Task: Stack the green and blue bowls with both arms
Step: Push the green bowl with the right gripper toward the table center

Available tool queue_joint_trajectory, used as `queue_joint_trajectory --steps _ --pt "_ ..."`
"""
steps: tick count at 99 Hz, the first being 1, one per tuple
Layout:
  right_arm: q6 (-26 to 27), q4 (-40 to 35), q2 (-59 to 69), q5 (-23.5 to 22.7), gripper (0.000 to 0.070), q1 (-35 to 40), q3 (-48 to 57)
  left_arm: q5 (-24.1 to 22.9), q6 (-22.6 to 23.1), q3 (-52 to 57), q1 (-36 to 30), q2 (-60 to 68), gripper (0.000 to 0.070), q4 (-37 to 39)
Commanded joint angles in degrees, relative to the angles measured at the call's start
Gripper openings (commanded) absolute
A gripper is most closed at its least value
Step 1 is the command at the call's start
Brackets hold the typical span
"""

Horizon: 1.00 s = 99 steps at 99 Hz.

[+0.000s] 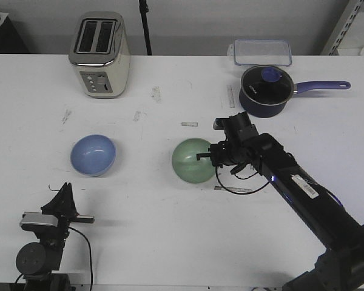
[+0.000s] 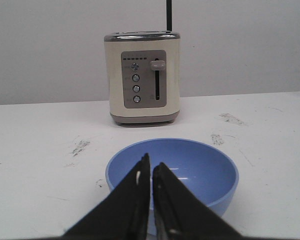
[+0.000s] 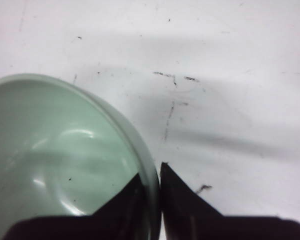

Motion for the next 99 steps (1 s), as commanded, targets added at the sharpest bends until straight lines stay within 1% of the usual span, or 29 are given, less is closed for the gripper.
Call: queue_joint_trajectory --steps 1,17,29,48,60,69,99 --pt "2.45 1.64 1.18 0.20 0.0003 1.31 -0.59 0.24 0.09 -1.27 0.09 -0.11 0.0002 0.87" --pt "3.26 5.64 1.18 0.28 0.0003 3.89 -4.33 0.24 0.09 -1.27 0.09 -0.11 0.0002 0.87" --pt "4.52 8.00 1.18 0.31 0.0003 4.48 -6.38 0.24 0.09 -1.27 0.09 -0.11 0.0002 0.87" --pt "4.85 8.28 1.18 0.90 0.0003 4.83 -6.91 0.24 0.09 -1.27 0.09 -0.11 0.0002 0.87" --pt "5.18 8.98 1.20 2.49 0.0003 4.83 -7.63 0.24 0.09 -1.27 0.09 -0.11 0.0002 0.87" --pt "5.60 10.05 1.20 2.10 0.0003 4.83 -8.50 0.24 0.09 -1.27 0.09 -0.11 0.0002 0.87" --pt "5.57 10.21 1.20 2.03 0.0003 4.83 -9.38 0.24 0.09 -1.27 0.09 -0.11 0.0002 0.87"
